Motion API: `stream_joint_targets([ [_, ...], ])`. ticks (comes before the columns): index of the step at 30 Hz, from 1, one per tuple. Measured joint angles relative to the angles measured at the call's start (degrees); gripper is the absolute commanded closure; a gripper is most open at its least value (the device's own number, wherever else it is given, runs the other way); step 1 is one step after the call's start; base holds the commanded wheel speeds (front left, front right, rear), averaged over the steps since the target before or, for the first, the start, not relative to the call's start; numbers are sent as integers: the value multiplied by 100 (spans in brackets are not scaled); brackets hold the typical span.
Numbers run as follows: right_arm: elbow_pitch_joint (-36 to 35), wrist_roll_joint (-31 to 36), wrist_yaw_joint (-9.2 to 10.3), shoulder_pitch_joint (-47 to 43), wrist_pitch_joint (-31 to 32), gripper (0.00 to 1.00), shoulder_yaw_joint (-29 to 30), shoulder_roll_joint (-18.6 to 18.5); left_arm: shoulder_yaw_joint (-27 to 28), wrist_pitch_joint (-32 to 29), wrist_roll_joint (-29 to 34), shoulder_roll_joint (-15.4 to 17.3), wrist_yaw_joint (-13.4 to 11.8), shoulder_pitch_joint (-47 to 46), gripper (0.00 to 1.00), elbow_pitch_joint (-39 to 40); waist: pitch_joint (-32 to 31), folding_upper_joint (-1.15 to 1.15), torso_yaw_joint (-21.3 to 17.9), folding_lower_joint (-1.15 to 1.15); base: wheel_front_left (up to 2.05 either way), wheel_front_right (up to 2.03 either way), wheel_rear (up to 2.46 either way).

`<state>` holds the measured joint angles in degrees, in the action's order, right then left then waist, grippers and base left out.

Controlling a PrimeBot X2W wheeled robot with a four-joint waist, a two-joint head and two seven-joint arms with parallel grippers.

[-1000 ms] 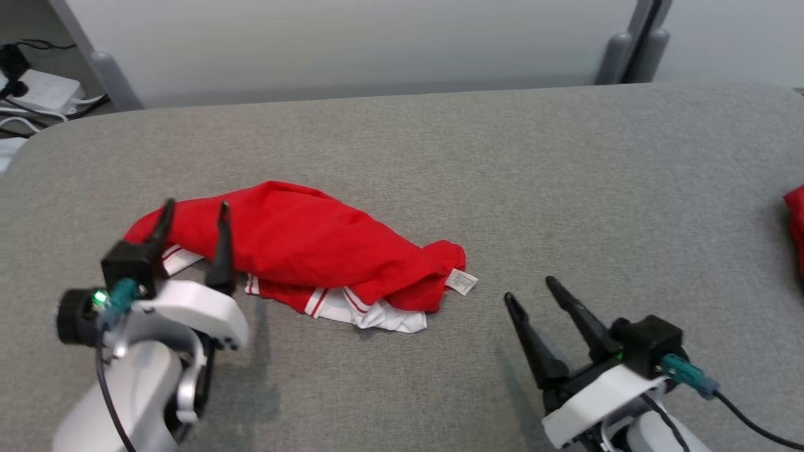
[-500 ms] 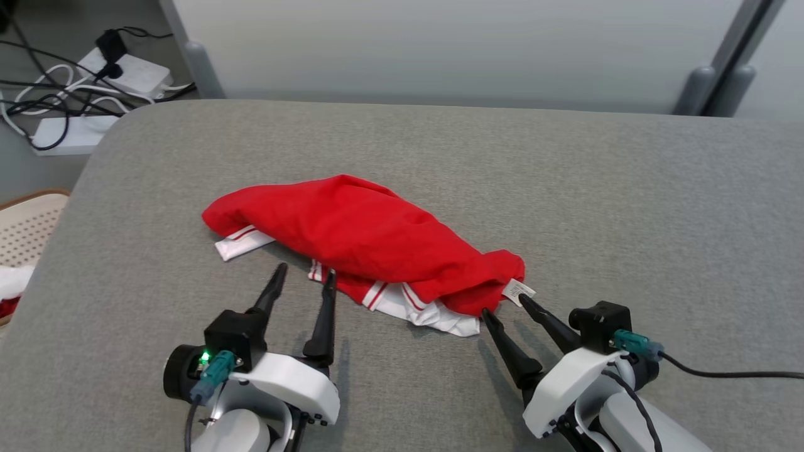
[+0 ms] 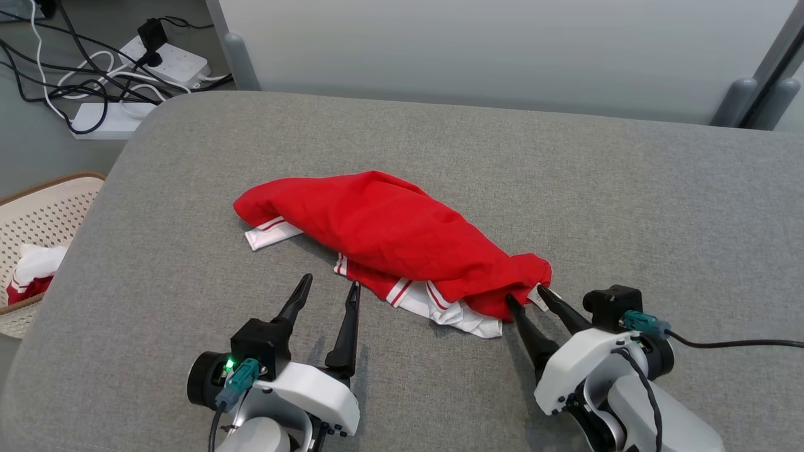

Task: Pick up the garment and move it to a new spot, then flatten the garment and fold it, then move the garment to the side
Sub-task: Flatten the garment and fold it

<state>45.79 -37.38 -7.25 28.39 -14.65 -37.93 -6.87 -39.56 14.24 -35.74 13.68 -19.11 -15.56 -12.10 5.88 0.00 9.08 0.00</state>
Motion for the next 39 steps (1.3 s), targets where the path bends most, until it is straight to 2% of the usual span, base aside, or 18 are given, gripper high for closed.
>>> stream_joint_targets([
  [2,57,0,0,61,0,62,2,35,20,0,26,-10,16,0,0,-19,14,0,-7,0,0,0,0],
  [3,81,0,0,81,0,77,9,55,35,0,46,-11,23,0,0,-33,22,0,-11,0,0,0,0],
  [4,91,0,0,94,0,100,19,74,48,0,46,-12,44,0,0,-49,30,0,-18,0,0,0,0],
  [14,-38,98,0,191,0,100,215,13,166,0,149,-69,142,-1,0,-130,49,0,-105,0,0,0,0],
  [23,-716,1011,-1,189,1,100,1713,-452,289,0,189,-133,158,7,0,-180,-13,0,-293,0,0,0,0],
  [26,-1037,1402,-1,185,0,100,2226,-613,277,0,185,-151,259,22,0,-223,-46,0,-393,0,0,0,0],
  [31,-1343,1911,-1,124,0,100,2671,-720,123,-11,121,-183,532,32,0,-237,-82,0,-558,0,0,0,0],
  [36,-1163,2284,-1,-104,0,100,3195,-694,-175,-222,86,-233,864,31,0,-188,-72,0,-658,0,0,0,0],
  [38,-998,2504,-2,-192,0,100,3454,-668,-264,-272,87,-285,903,27,0,-204,-65,0,-667,0,0,0,0],
  [39,-906,2652,-2,-236,0,100,3776,-581,-302,-313,91,-333,903,7,0,-243,-69,0,-674,0,0,0,0],
])
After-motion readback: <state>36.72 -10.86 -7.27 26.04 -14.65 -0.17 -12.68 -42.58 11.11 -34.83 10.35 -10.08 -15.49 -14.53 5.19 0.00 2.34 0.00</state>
